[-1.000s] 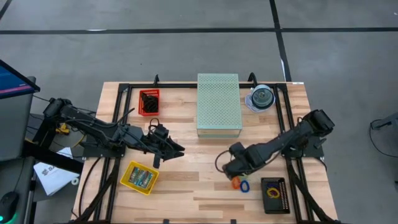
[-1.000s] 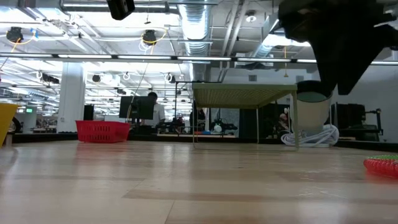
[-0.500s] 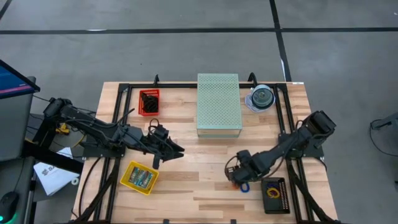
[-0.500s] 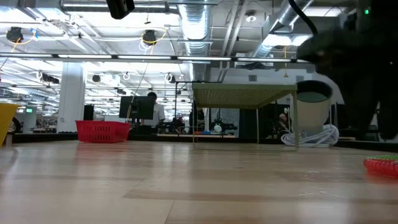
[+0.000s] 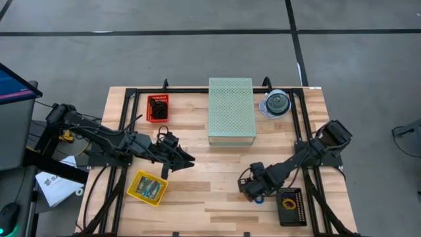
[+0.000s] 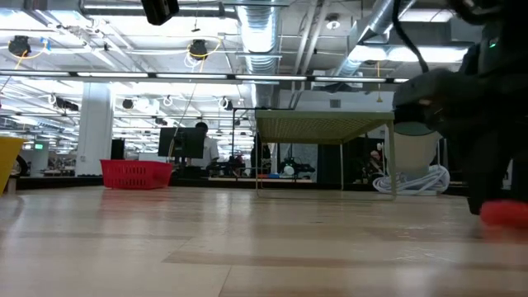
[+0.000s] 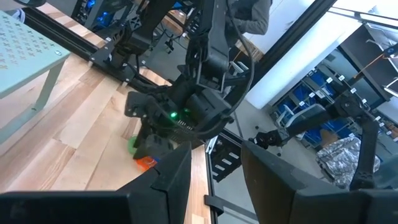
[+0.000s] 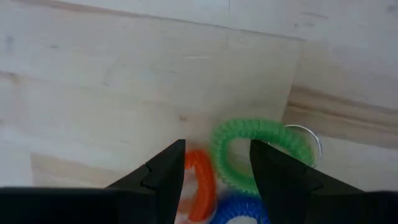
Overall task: Pick & Place Office Desk Supplies
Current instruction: Put the green spring keychain band into the black bin, then put the blue spring keychain band into the black bin
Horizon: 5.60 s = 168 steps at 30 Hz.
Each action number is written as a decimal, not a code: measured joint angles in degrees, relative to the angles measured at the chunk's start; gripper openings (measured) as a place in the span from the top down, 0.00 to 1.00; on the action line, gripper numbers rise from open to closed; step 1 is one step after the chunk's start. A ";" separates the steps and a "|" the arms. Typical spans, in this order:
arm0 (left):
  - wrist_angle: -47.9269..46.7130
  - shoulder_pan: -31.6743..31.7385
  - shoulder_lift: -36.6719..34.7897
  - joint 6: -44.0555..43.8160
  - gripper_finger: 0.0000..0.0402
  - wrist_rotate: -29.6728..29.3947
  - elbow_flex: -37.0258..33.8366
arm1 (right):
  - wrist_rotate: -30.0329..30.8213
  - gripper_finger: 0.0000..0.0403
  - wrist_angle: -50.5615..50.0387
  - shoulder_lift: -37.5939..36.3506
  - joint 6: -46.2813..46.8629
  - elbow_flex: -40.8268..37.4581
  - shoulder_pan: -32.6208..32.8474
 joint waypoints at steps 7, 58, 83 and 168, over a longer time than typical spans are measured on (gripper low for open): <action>0.31 0.00 0.00 -0.07 0.66 0.19 0.00 | -0.29 0.56 0.94 2.19 1.25 0.22 -1.72; 0.42 -0.02 -0.02 -0.07 0.66 1.34 0.00 | -2.86 1.00 -23.92 2.93 -3.30 38.48 19.17; 0.87 -0.30 -0.02 0.60 0.66 0.67 0.00 | -10.82 1.00 -25.75 2.89 15.71 22.19 28.19; 0.43 -3.17 0.00 2.64 0.66 -0.97 0.00 | -7.00 0.69 -6.66 2.30 11.89 3.39 7.26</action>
